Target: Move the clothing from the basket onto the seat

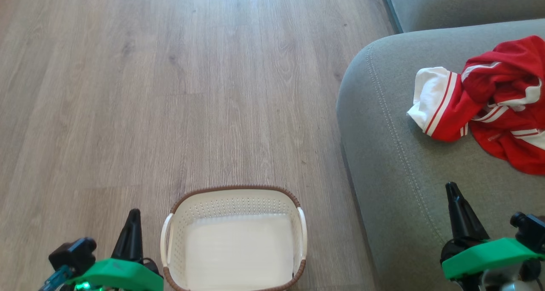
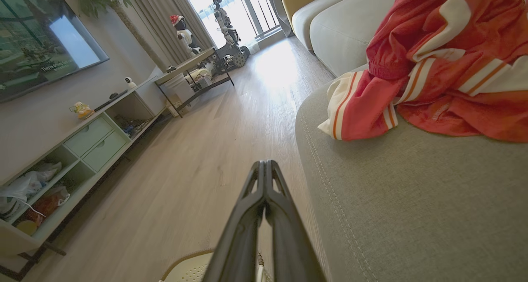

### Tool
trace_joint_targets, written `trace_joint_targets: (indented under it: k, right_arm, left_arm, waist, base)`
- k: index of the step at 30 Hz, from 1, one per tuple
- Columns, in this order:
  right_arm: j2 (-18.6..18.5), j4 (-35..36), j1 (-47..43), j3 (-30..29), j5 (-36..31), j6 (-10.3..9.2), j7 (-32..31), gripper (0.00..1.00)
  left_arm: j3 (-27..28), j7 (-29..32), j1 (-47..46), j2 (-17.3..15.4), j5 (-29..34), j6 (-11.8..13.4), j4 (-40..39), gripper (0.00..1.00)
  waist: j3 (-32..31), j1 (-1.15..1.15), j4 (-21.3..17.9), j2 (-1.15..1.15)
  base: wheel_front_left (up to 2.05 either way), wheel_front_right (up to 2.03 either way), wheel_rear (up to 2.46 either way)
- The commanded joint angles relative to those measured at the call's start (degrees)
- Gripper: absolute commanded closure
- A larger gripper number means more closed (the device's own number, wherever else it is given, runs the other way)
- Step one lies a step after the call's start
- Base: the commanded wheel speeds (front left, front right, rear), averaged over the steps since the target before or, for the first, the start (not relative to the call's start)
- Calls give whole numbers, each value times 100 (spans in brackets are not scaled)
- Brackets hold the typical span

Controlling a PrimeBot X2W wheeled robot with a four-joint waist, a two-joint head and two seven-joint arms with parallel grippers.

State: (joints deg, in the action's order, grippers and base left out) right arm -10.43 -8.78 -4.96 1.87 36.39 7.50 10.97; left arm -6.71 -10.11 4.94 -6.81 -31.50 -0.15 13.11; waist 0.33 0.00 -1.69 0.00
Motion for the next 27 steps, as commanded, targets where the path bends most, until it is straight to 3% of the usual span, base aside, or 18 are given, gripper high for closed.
trace_joint_targets:
  k: [1, 27]
  right_arm:
    - [6, 148, 313, -69, 176, 1, -51, 100]
    - [166, -20, 512, -223, 1574, 0, -446, 100]
  left_arm:
    - [133, 33, -330, -7, -180, -61, -165, 100]
    - [434, 444, -528, 94, -1666, -231, -99, 100]
  waist:
    - [0, 0, 3, 0]
    - [-4, 0, 45, 0]
  base:
    - [0, 0, 0]
    - [0, 0, 0]
